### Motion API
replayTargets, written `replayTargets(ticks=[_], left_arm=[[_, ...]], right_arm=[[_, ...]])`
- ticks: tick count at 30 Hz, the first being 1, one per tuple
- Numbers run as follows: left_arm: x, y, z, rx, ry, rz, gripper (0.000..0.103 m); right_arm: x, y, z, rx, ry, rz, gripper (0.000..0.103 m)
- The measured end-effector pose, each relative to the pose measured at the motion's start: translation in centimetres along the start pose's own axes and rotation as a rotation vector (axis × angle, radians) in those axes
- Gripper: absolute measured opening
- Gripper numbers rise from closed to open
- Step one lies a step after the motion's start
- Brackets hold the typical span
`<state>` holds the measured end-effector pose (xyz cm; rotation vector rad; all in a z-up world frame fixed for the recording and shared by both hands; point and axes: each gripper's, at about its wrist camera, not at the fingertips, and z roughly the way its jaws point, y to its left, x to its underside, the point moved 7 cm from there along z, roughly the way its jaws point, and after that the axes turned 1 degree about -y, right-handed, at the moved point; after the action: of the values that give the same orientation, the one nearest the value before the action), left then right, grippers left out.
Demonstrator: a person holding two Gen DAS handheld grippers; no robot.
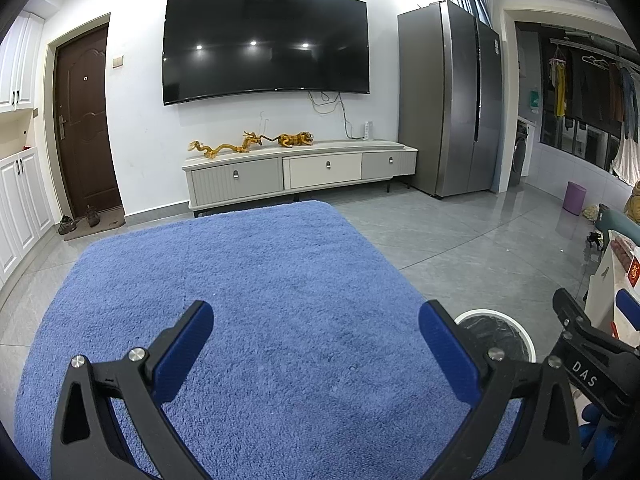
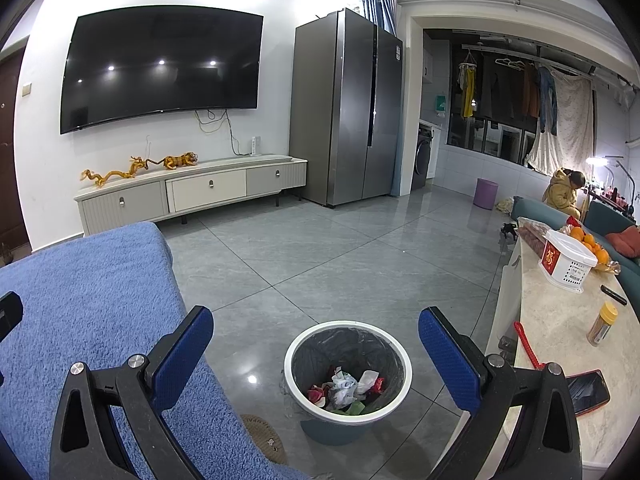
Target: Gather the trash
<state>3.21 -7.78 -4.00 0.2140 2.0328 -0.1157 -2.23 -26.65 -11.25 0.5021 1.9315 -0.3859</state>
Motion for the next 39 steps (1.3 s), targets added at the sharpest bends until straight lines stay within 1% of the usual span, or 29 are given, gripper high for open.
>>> replayTargets(ticks=[39], left_arm=[[0.23, 0.16, 0.46, 0.028, 0.020, -0.010, 0.103]], right_arm=[[0.02, -0.14, 0.14, 0.000, 0.000, -0.001, 0.103]])
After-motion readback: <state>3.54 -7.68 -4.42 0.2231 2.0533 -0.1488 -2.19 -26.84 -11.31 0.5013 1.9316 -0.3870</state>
